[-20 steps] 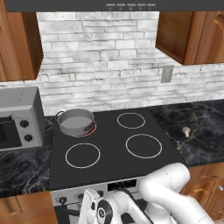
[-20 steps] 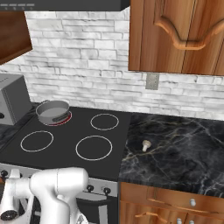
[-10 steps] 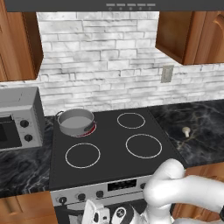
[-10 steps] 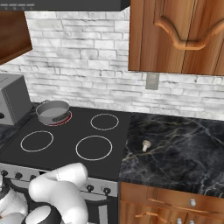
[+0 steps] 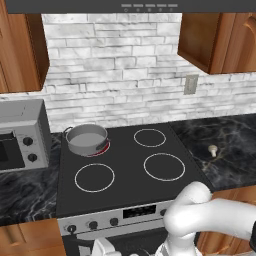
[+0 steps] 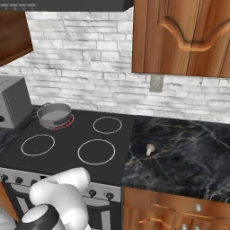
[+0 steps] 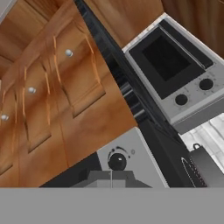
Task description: Turn on the burner for the pot on the stove. Wait thirty seconds for the pot to heat up. Then add the mushroom to the pot.
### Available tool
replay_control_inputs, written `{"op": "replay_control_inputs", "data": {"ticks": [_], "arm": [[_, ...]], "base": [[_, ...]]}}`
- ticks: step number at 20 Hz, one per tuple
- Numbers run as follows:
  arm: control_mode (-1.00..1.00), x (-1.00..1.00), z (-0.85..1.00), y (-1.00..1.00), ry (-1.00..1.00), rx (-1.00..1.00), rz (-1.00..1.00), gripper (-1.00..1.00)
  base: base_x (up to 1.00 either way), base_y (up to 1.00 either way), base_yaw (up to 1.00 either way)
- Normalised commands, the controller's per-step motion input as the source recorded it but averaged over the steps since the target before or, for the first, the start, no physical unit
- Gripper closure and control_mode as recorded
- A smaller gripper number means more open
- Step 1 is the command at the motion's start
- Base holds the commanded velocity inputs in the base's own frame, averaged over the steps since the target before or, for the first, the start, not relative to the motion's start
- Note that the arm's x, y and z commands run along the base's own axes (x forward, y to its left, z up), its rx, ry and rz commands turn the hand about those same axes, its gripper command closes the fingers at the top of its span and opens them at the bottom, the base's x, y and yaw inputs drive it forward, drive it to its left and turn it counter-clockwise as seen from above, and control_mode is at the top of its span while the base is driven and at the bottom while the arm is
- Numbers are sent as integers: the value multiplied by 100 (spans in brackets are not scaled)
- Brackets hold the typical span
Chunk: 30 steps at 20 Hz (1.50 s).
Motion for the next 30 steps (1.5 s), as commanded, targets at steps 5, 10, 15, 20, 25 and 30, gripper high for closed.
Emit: {"op": "replay_control_inputs", "data": {"ticks": [5,10,15,20,25,30], "arm": [[-100,0,0,0,0,0,0,100],[-100,0,0,0,0,0,0,100],[-100,0,0,0,0,0,0,100],[-100,0,0,0,0,0,0,100],[-100,0,0,0,0,0,0,100],[-100,0,0,0,0,0,0,100]], "base": [[0,0,0],[0,0,0],[0,0,0],[0,0,0],[0,0,0],[0,0,0]]}}
